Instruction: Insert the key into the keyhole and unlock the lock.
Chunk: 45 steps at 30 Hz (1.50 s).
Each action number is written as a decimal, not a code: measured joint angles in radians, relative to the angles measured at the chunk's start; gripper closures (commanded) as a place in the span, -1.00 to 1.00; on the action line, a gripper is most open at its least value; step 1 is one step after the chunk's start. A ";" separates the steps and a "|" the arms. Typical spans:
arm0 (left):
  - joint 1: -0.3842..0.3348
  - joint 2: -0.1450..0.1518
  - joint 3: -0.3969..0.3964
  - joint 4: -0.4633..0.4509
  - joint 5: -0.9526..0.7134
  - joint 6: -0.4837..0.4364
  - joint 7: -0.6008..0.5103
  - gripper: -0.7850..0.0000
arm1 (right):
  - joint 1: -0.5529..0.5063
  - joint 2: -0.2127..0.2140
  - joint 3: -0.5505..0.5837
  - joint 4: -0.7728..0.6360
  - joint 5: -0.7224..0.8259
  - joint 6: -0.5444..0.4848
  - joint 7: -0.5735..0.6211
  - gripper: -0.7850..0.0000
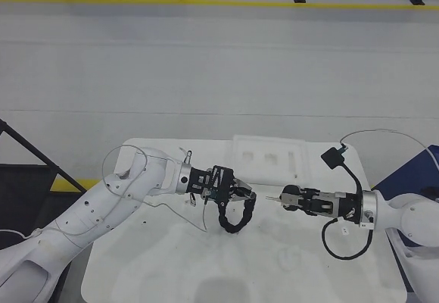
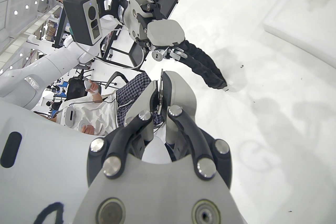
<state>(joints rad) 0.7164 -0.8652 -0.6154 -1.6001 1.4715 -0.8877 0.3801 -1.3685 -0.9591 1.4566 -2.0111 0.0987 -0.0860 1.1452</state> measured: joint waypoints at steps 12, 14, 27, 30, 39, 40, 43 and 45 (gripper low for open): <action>0.004 -0.027 0.001 -0.026 -0.013 0.043 -0.075 1.00 | -0.060 0.012 0.019 -0.195 -0.120 0.143 -0.038 1.00; -0.001 -0.035 0.003 -0.021 -0.017 0.051 -0.077 1.00 | -0.077 0.015 0.029 -0.236 -0.152 0.168 -0.038 1.00; -0.024 -0.076 0.020 0.008 -0.002 0.024 -0.070 1.00 | -0.118 0.023 0.018 -0.335 -0.308 0.246 -0.098 1.00; -0.024 -0.082 0.018 0.011 0.003 0.019 -0.068 1.00 | -0.118 0.024 0.010 -0.339 -0.338 0.260 -0.113 1.00; -0.007 -0.087 -0.004 0.003 0.017 0.007 -0.072 1.00 | -0.112 0.024 -0.014 -0.336 -0.366 0.285 -0.138 1.00; -0.004 -0.088 -0.007 0.003 0.019 0.006 -0.071 1.00 | -0.112 0.024 -0.016 -0.335 -0.367 0.288 -0.141 1.00; 0.000 -0.090 -0.012 0.003 0.022 0.003 -0.068 1.00 | -0.111 0.024 -0.016 -0.330 -0.364 0.293 -0.148 1.00; 0.003 -0.092 -0.016 0.003 0.026 0.001 -0.066 1.00 | -0.111 0.024 -0.015 -0.327 -0.361 0.296 -0.154 1.00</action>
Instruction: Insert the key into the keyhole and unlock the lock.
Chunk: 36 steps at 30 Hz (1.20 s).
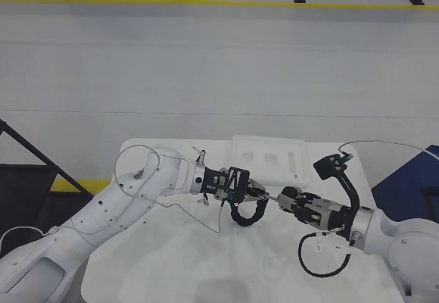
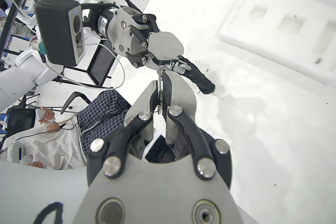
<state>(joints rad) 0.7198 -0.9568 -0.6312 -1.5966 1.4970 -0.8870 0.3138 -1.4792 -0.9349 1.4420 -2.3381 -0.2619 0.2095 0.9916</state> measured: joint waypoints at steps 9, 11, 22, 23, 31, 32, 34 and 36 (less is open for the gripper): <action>0.015 -0.005 -0.022 0.006 0.013 -0.002 0.006 1.00 | -0.003 0.001 0.004 0.004 0.018 -0.002 -0.007 1.00; 0.019 -0.006 -0.027 0.006 0.016 -0.003 0.007 1.00 | -0.003 0.001 0.004 0.004 0.019 -0.001 -0.006 1.00; 0.035 -0.009 -0.051 -0.007 0.032 -0.016 0.005 1.00 | 0.013 0.003 -0.003 0.016 0.026 0.002 -0.002 1.00; 0.037 -0.010 -0.053 -0.008 0.033 -0.017 0.005 1.00 | 0.015 0.003 -0.004 0.017 0.027 0.003 -0.001 1.00; 0.044 -0.015 -0.065 -0.010 0.041 -0.024 0.003 1.00 | 0.026 0.004 -0.008 0.026 0.036 0.004 0.004 1.00; 0.046 -0.016 -0.066 -0.011 0.042 -0.024 0.002 1.00 | 0.027 0.004 -0.009 0.027 0.037 0.004 0.005 1.00; 0.048 -0.017 -0.069 -0.012 0.043 -0.024 0.003 1.00 | 0.029 0.004 -0.010 0.028 0.037 0.006 0.005 1.00; 0.050 -0.018 -0.071 -0.014 0.045 -0.026 0.003 1.00 | 0.032 0.005 -0.013 0.030 0.037 0.008 0.005 1.00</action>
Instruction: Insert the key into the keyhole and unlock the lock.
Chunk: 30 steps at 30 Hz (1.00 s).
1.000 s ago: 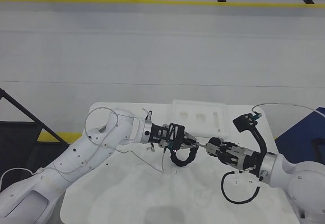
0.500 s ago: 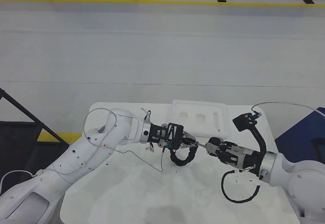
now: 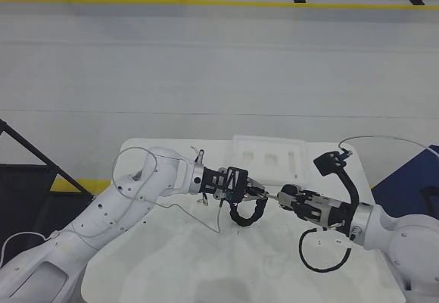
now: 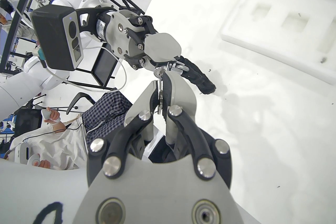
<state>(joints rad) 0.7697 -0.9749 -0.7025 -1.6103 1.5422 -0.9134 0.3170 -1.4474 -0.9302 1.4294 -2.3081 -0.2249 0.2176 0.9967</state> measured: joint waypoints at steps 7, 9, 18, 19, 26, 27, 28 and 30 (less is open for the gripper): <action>0.003 -0.006 -0.004 -0.008 0.008 -0.008 -0.009 1.00 | 0.008 0.000 -0.009 0.007 0.000 0.005 -0.005 1.00; 0.003 -0.008 -0.004 -0.009 0.009 -0.008 -0.016 1.00 | 0.010 0.000 -0.013 0.008 -0.001 0.008 -0.006 1.00; 0.006 -0.016 -0.010 -0.011 0.008 -0.013 -0.031 1.00 | 0.023 0.000 -0.050 0.003 -0.029 0.029 -0.010 1.00; 0.006 -0.017 -0.011 -0.011 0.007 -0.013 -0.031 1.00 | 0.025 0.000 -0.054 0.003 -0.031 0.032 -0.010 1.00; 0.010 -0.022 -0.017 -0.010 0.007 -0.017 -0.035 1.00 | 0.041 -0.002 -0.081 0.002 -0.046 0.049 -0.017 1.00; 0.011 -0.023 -0.017 -0.010 0.008 -0.017 -0.035 1.00 | 0.042 -0.002 -0.084 0.002 -0.047 0.051 -0.018 1.00; 0.011 -0.024 -0.018 -0.010 0.008 -0.018 -0.035 1.00 | 0.044 -0.002 -0.087 0.002 -0.048 0.053 -0.018 1.00; 0.011 -0.025 -0.019 -0.010 0.010 -0.021 -0.035 1.00 | 0.048 -0.003 -0.093 0.004 -0.051 0.058 -0.019 0.88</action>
<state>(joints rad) 0.7811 -1.0001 -0.7215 -1.6204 1.5521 -0.9342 0.2820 -1.3991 -0.9332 1.3360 -2.3041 -0.2756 0.2756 0.9774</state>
